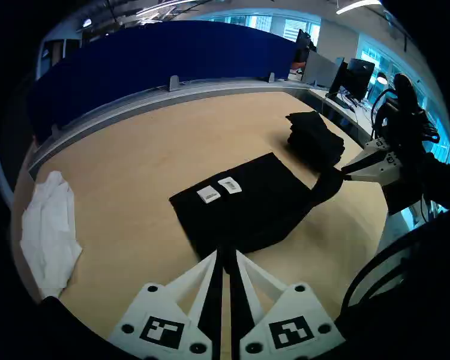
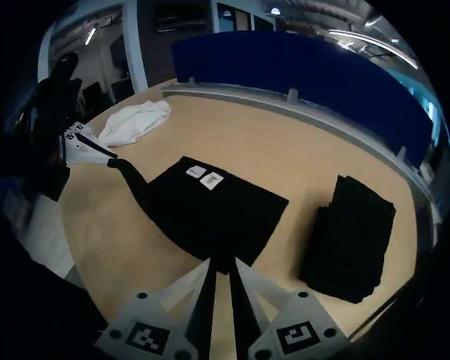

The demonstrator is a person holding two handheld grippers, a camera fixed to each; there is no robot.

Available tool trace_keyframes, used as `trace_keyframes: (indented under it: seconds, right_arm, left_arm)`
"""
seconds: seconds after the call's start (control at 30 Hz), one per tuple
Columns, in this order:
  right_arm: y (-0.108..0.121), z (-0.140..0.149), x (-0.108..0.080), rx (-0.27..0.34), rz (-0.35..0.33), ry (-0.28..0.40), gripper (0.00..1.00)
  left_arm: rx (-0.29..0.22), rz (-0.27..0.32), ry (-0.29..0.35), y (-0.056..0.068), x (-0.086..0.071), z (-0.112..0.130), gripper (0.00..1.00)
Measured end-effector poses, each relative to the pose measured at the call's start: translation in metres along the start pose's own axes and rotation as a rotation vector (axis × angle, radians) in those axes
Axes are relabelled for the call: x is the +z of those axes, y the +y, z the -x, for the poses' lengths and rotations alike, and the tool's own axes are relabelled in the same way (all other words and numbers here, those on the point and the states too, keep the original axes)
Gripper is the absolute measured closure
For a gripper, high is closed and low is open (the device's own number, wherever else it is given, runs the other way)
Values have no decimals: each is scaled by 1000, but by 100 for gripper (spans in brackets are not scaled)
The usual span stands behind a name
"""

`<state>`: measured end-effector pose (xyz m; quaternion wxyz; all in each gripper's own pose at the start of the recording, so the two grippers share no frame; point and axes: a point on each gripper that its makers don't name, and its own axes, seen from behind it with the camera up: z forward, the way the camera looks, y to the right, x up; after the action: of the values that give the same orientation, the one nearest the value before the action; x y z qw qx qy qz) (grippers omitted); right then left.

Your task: Fold towel

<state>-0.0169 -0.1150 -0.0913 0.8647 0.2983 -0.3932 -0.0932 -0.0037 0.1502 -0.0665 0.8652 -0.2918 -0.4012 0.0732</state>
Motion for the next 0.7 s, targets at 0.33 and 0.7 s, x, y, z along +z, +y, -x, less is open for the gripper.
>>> trace_keyframes:
  seconds: [0.33, 0.7]
  right_arm:
    - [40, -32, 34, 9, 29, 7, 85]
    - [59, -36, 61, 52, 36, -10, 85]
  left_arm:
    - [14, -21, -20, -28, 36, -30, 93]
    - [28, -30, -55, -42, 66, -34, 93]
